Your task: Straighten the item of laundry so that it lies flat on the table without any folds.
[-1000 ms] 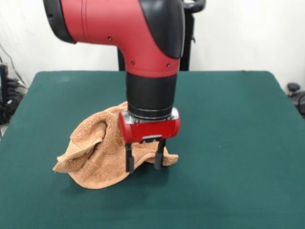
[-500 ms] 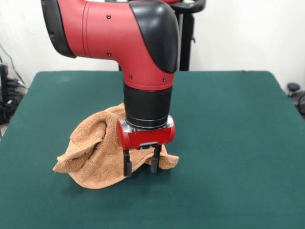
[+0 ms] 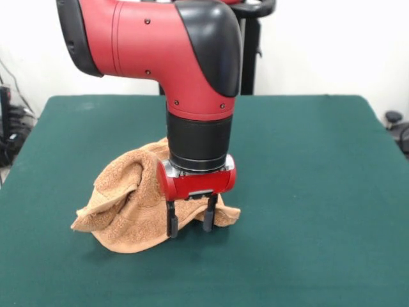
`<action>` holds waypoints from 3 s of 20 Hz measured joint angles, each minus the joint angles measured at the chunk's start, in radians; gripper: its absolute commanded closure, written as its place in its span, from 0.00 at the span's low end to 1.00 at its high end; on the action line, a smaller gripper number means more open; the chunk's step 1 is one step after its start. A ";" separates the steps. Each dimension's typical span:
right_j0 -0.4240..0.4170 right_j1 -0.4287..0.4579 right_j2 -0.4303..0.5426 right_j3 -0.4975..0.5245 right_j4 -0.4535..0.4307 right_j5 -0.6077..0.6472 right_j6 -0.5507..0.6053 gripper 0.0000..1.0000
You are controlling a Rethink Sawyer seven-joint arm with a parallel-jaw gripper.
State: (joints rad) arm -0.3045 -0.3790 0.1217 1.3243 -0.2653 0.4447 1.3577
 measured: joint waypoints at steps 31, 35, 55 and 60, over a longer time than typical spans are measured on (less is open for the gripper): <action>0.000 -0.054 0.000 0.001 0.000 0.000 0.000 1.00; 0.000 -0.054 0.000 0.001 0.000 0.000 0.000 1.00; 0.000 -0.048 0.000 0.001 0.000 0.000 0.000 0.00; 0.000 -0.047 0.000 0.001 0.000 0.000 0.000 0.00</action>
State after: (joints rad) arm -0.3040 -0.4263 0.1217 1.3250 -0.2655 0.4449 1.3577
